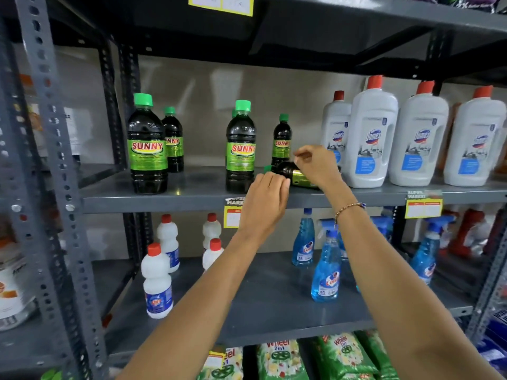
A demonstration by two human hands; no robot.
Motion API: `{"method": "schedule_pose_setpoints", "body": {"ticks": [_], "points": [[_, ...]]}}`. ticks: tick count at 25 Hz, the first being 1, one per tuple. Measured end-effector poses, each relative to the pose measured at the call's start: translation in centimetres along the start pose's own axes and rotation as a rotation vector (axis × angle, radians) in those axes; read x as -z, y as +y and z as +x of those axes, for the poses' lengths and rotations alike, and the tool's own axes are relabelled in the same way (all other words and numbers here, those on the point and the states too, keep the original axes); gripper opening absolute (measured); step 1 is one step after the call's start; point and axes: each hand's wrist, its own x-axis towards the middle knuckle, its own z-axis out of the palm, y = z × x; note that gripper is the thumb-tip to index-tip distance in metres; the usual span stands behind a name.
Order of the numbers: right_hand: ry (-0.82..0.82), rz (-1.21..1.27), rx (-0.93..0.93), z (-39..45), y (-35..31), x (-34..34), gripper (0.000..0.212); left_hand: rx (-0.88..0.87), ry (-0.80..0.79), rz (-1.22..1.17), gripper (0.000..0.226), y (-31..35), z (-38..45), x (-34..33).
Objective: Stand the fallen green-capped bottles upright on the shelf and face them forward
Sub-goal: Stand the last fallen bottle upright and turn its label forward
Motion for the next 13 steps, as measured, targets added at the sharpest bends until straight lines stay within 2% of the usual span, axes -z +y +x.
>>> {"method": "schedule_pose_setpoints", "body": {"ticks": [3,5,6,9,13], "points": [[-0.184,-0.306,0.002,2.1,2.6,1.3,0.057,0.007,-0.076,0.272,0.032,-0.1,0.1,-3.5],[-0.326,-0.389,-0.014,3.3,4.1,1.9,0.082,-0.012,-0.141,0.442,0.038,-0.5,-0.4,-4.9],[-0.392,-0.400,-0.019,3.6,4.5,2.2,0.088,-0.020,-0.147,0.499,0.039,-0.6,-0.6,-5.3],[-0.480,-0.520,0.064,4.1,5.2,2.3,0.081,-0.020,-0.145,0.588,0.039,-0.8,-0.7,-5.8],[-0.335,-0.520,0.097,4.1,5.6,1.9,0.072,-0.020,-0.128,0.634,0.037,-0.9,-0.7,-6.1]]}}
